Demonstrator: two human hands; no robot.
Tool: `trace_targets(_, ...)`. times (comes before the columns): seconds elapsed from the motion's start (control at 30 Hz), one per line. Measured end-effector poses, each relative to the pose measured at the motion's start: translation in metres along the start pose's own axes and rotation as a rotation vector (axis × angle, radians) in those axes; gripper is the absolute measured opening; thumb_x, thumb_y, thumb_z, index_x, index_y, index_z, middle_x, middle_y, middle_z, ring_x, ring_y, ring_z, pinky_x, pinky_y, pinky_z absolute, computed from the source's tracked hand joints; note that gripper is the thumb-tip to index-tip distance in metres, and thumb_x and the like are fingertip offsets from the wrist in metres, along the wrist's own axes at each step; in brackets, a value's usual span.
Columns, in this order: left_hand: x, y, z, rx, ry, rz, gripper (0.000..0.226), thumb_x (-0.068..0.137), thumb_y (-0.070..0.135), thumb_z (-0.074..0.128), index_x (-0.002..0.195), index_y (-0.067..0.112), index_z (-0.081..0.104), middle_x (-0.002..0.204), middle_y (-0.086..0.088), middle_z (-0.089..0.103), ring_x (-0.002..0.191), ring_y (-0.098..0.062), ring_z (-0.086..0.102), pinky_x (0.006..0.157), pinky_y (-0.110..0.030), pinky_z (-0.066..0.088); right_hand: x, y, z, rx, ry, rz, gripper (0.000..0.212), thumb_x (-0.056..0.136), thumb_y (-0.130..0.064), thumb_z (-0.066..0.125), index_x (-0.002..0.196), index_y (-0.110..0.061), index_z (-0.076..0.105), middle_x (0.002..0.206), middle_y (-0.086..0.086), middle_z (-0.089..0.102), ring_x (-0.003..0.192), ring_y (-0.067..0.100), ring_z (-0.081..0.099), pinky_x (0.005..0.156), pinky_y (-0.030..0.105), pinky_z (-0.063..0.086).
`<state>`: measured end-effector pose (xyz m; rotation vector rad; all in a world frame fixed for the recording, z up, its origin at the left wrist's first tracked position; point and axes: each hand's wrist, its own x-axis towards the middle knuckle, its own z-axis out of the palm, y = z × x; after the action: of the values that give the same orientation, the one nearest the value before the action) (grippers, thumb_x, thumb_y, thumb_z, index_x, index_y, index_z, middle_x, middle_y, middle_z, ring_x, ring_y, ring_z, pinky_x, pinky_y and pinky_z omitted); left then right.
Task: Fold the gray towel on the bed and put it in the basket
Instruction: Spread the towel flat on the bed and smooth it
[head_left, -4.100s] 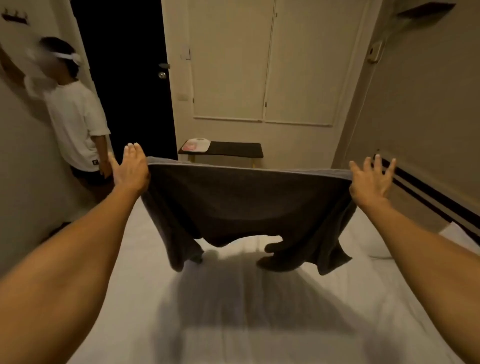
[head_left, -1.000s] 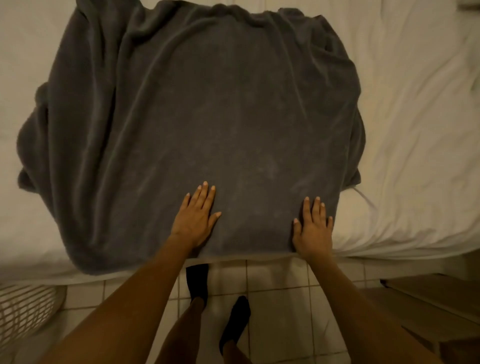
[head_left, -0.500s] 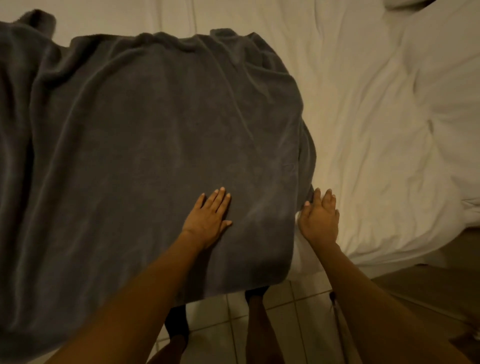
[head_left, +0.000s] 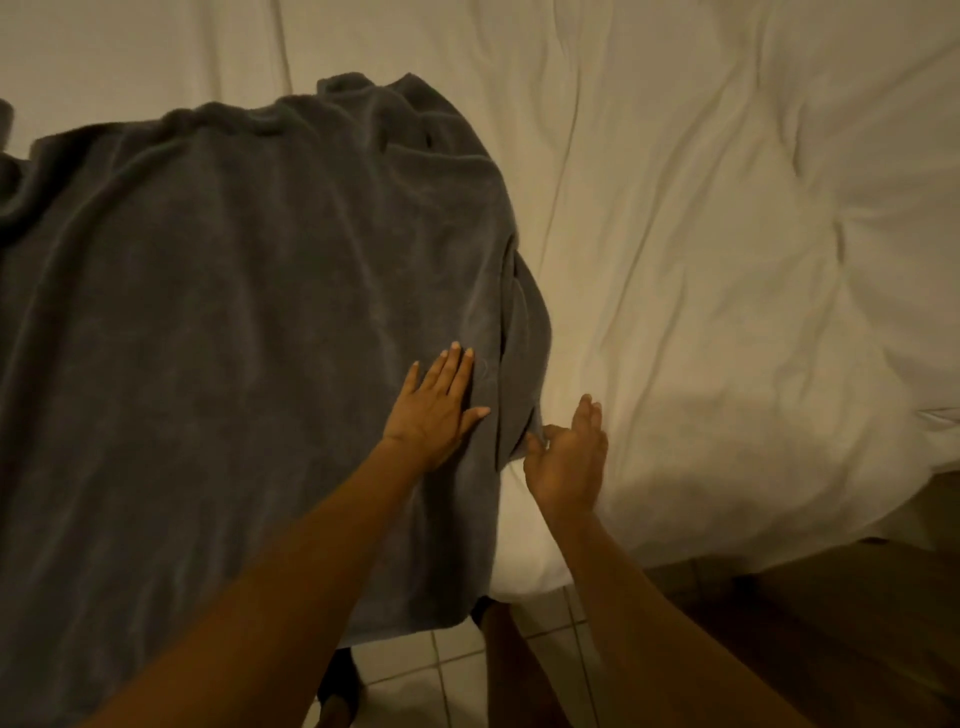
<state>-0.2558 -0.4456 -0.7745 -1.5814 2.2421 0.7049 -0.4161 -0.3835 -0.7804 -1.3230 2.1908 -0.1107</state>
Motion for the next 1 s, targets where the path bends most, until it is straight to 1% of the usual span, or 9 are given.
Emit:
trace_targets(0.13,0.028,0.030,-0.016,0.004,0.068,0.036,0.075,0.098,0.054,0.022,0.151,0.014,-0.012,0.161,-0.007,-0.010,0.149,-0.021,-0.003,0.120,-0.043,0.000,0.004,0.014,-0.017,0.017,0.065,-0.001,0.021,0.091,-0.020,0.056,0.088,-0.009,0.073,0.158,0.008,0.017,0.146,0.026,0.009,0.119,0.040,0.008)
trace_targets(0.33,0.056,0.063,-0.030,0.143,0.083,0.120,0.068,0.100,0.049,0.021,0.152,0.015,-0.008,0.161,-0.006,-0.010,0.149,-0.020,-0.004,0.122,-0.043,0.004,0.010,0.040,-0.051,0.045,0.140,0.019,0.019,0.089,-0.020,0.057,0.089,-0.011,0.074,0.157,0.009,0.021,0.146,0.027,0.012,0.117,0.040,0.009)
trace_targets(0.47,0.071,0.078,-0.035,0.212,0.049,0.200,0.066,0.101,0.046,0.021,0.152,0.014,-0.006,0.161,-0.007,-0.009,0.149,-0.021,-0.004,0.121,-0.043,0.003,0.011,0.065,-0.076,0.072,0.223,0.095,0.018,0.086,-0.016,0.059,0.080,-0.008,0.073,0.154,0.012,0.027,0.144,0.029,0.019,0.117,0.045,0.015)
trace_targets(0.53,0.076,0.087,-0.039,0.229,0.044,0.224,0.066,0.101,0.047,0.022,0.152,0.013,-0.004,0.161,-0.008,-0.007,0.149,-0.022,-0.003,0.121,-0.044,0.001,0.009,0.076,-0.094,0.097,0.321,0.179,0.019,0.084,-0.013,0.060,0.092,-0.001,0.072,0.151,0.016,0.031,0.140,0.035,0.026,0.112,0.052,0.025)
trace_targets(0.6,0.081,0.098,-0.043,0.267,0.045,0.253,0.067,0.101,0.047,0.021,0.152,0.013,-0.003,0.161,-0.010,-0.008,0.149,-0.023,-0.003,0.120,-0.045,0.001,0.010,0.095,-0.109,0.107,0.381,0.262,0.032,0.084,-0.013,0.060,0.108,0.007,0.065,0.149,0.019,0.034,0.137,0.038,0.030,0.108,0.055,0.030)
trace_targets(0.7,0.089,0.113,-0.051,0.304,0.043,0.307,0.065,0.101,0.046,0.020,0.152,0.013,-0.002,0.161,-0.010,-0.009,0.149,-0.023,-0.003,0.120,-0.045,0.000,0.015,0.125,-0.120,-0.045,0.324,0.302,0.039,0.086,-0.033,0.051,0.099,-0.003,0.071,0.153,0.009,0.030,0.141,0.027,0.024,0.112,0.048,0.027)
trace_targets(0.73,0.092,0.117,-0.054,0.318,0.034,0.328,0.063,0.102,0.044,0.019,0.152,0.013,-0.001,0.161,-0.010,-0.010,0.149,-0.023,-0.003,0.120,-0.045,0.001,0.016,0.130,-0.123,-0.059,0.300,0.321,0.040,0.086,-0.036,0.049,0.094,-0.005,0.073,0.154,0.007,0.028,0.142,0.025,0.022,0.113,0.046,0.025)
trace_targets(0.83,0.103,0.128,-0.059,0.380,-0.029,0.394,0.056,0.104,0.039,0.016,0.153,0.014,0.005,0.161,-0.009,-0.009,0.149,-0.022,-0.005,0.120,-0.044,0.000,0.016,0.132,-0.127,-0.089,0.256,0.260,0.029,0.088,-0.026,0.055,0.073,-0.009,0.073,0.156,0.008,0.024,0.144,0.026,0.017,0.114,0.045,0.021)
trace_targets(1.0,0.118,0.137,-0.055,0.450,-0.120,0.477,0.048,0.103,0.023,0.027,0.149,0.013,0.021,0.161,-0.012,0.000,0.149,-0.024,0.000,0.120,-0.045,0.001,0.022,0.126,-0.118,-0.076,0.190,0.258,0.025,0.091,-0.023,0.055,0.082,-0.010,0.074,0.157,0.012,0.018,0.145,0.027,0.012,0.115,0.046,0.019)
